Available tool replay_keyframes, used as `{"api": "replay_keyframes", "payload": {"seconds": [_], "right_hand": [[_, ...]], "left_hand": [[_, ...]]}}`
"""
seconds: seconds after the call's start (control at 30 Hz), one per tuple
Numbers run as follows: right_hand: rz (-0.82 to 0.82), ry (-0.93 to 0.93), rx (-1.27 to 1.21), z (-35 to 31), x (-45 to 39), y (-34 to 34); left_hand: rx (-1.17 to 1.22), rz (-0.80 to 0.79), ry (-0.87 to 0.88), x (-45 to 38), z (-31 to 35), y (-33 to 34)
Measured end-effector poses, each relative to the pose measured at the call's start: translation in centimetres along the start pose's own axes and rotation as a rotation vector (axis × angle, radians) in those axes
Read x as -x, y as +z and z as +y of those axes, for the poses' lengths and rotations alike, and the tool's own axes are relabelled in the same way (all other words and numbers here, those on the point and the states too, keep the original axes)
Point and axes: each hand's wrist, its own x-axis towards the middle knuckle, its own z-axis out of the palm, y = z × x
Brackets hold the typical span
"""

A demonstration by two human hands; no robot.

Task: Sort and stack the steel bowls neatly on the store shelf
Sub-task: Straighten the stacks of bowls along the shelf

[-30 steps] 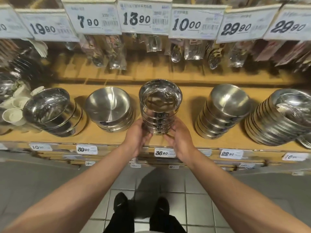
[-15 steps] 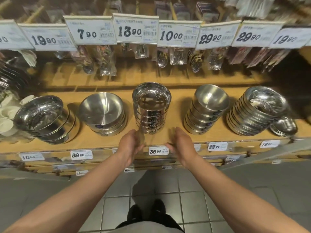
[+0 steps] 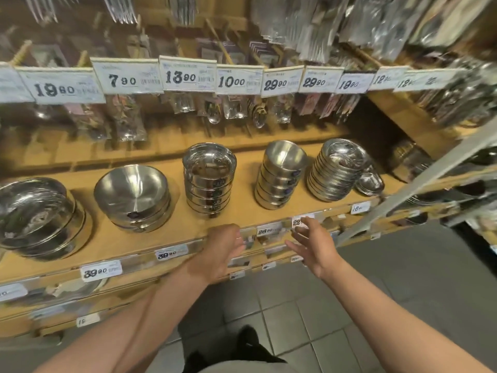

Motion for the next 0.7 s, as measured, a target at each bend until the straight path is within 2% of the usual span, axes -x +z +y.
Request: {"api": "replay_keyframes", "payload": {"seconds": [0.37,0.5,0.7], "right_hand": [[0.086,-0.051,-0.016,-4.0,-5.3,-5.6],[0.142,-0.081,-0.001,-7.2,-9.8,-9.0],[-0.001,-0.055,0.041,-12.7,-17.6,-14.0]], "left_hand": [[-0.163,-0.11,0.055,-2.0,0.5,6.6],[-0.161,-0.05,-0.022,-4.7,0.2,12.8],[0.038,-0.001,0.058,-9.9,1.3,24.3]]}}
